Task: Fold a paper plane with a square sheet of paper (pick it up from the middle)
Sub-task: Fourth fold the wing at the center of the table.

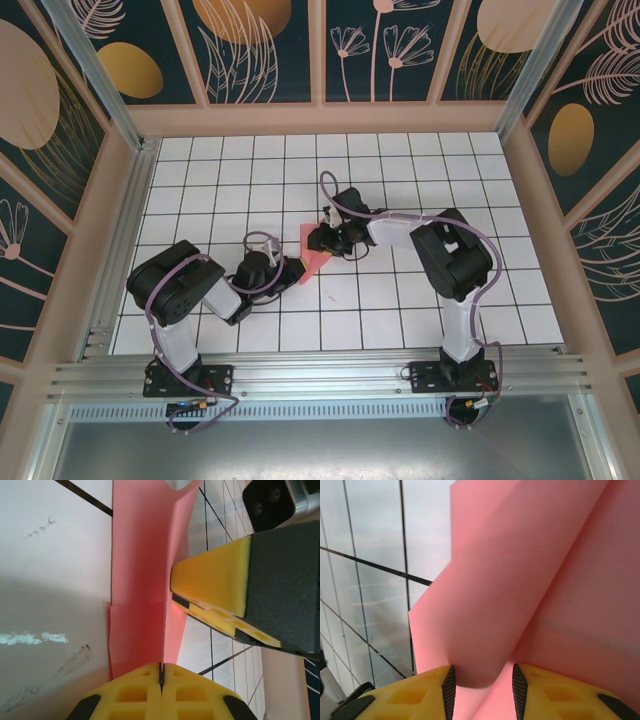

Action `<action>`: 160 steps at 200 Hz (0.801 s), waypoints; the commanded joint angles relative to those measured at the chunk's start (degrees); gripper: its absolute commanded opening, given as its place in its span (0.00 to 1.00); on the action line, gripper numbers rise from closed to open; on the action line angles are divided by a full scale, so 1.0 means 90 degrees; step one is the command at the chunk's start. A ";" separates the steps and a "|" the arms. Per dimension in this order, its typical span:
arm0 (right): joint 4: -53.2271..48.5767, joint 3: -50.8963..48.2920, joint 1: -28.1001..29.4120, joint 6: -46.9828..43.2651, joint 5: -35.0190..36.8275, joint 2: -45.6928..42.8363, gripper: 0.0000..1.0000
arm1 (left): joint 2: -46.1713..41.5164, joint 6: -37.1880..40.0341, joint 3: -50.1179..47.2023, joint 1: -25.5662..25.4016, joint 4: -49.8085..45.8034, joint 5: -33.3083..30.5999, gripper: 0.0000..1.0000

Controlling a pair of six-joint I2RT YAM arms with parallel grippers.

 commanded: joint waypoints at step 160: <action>-0.0256 -0.0093 -0.0012 -0.0348 0.0294 0.0546 0.35 | -0.0816 0.0642 0.1557 0.0760 -0.3348 0.0194 0.31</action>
